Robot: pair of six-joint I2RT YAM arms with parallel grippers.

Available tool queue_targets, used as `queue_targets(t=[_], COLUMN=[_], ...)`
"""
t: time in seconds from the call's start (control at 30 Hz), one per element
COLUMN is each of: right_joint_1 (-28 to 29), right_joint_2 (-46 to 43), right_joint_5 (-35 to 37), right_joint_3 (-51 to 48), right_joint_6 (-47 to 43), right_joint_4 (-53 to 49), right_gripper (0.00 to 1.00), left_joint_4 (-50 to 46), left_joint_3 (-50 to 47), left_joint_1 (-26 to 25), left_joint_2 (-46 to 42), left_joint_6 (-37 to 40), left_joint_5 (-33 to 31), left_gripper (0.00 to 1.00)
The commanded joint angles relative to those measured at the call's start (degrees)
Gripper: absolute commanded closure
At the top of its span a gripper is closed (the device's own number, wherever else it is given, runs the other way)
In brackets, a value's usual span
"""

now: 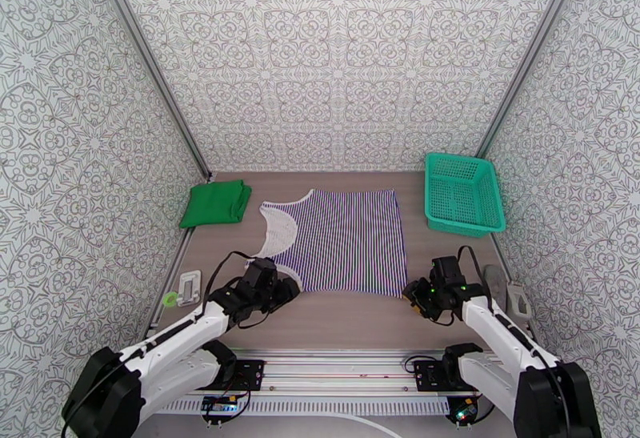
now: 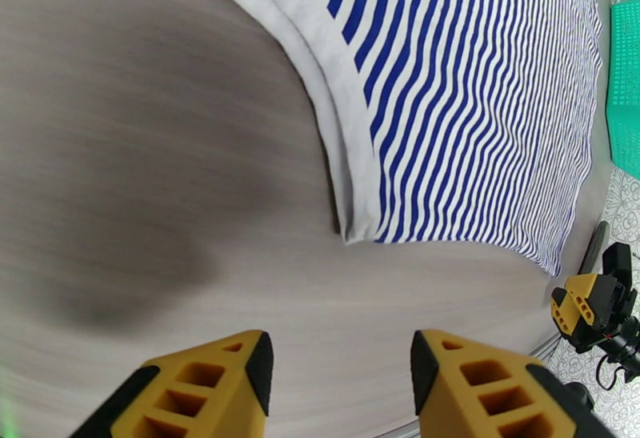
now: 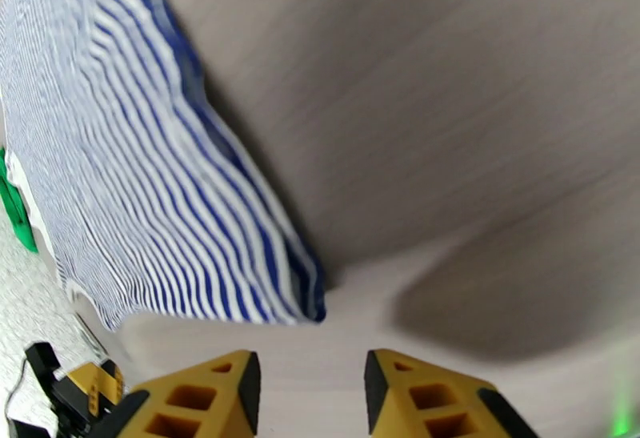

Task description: Fold and stack the mixed laundry pile

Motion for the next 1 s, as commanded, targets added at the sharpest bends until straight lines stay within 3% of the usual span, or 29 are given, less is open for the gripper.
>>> queue_targets(t=[0.0, 0.23, 0.53, 0.7, 0.97], right_joint_1=[-0.3, -0.3, -0.3, -0.3, -0.3], right_joint_2=[1.7, 5.6, 5.6, 5.7, 5.5], right_joint_5=[-1.3, -0.5, 1.0, 0.9, 0.8], right_joint_3=[-0.6, -0.4, 2.3, 2.4, 2.6], right_joint_6=[4.1, 3.5, 1.2, 0.5, 0.2], right_joint_4=[5.2, 7.9, 5.9, 5.8, 6.0], right_gripper=[0.62, 0.71, 0.86, 0.9, 0.92], left_joint_4=[2.9, 3.4, 1.4, 3.1, 4.4], left_joint_3=[0.6, 1.6, 4.3, 5.6, 8.8], left_joint_1=[-0.5, -0.7, -3.6, -4.5, -6.3], left_joint_2=[1.4, 3.8, 6.5, 10.6, 16.3], left_joint_6=[-0.9, -1.8, -5.9, -7.6, -9.5], left_joint_5=[0.2, -0.4, -6.2, -7.1, -9.5], left_gripper=[0.48, 0.48, 0.49, 0.56, 0.58])
